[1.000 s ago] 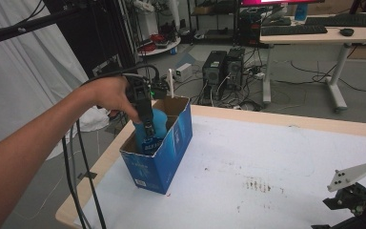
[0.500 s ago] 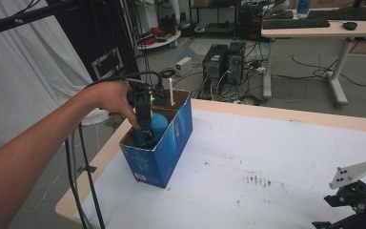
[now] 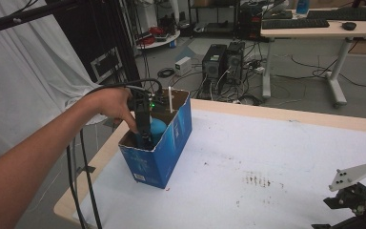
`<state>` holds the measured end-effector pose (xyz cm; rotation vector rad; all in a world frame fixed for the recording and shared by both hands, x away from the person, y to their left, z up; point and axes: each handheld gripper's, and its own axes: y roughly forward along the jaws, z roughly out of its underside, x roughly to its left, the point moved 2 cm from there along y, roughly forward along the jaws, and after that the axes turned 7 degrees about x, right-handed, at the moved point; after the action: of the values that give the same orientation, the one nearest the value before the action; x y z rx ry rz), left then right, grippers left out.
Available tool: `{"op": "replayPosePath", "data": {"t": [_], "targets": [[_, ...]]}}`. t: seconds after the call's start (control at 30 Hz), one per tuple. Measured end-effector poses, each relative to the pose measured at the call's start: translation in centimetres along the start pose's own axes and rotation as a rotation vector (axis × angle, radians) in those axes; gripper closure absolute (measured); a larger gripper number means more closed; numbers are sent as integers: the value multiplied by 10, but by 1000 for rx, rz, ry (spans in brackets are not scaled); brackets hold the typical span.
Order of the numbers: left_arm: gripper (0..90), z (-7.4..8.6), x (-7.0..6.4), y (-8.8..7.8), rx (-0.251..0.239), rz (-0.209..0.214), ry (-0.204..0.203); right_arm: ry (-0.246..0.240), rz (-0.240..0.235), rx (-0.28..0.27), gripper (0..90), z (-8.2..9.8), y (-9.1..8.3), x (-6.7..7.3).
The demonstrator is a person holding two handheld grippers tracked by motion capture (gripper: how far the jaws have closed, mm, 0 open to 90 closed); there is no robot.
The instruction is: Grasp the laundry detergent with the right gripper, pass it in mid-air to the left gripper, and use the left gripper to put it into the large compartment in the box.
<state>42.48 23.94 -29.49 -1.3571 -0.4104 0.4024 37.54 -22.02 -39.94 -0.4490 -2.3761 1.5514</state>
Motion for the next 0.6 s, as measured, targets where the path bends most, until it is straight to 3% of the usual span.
{"op": "replayPosePath", "data": {"t": [0.6], "targets": [[381,0,6,10,-23,31,4,6,-1,-4,221,2,1,-1]]}}
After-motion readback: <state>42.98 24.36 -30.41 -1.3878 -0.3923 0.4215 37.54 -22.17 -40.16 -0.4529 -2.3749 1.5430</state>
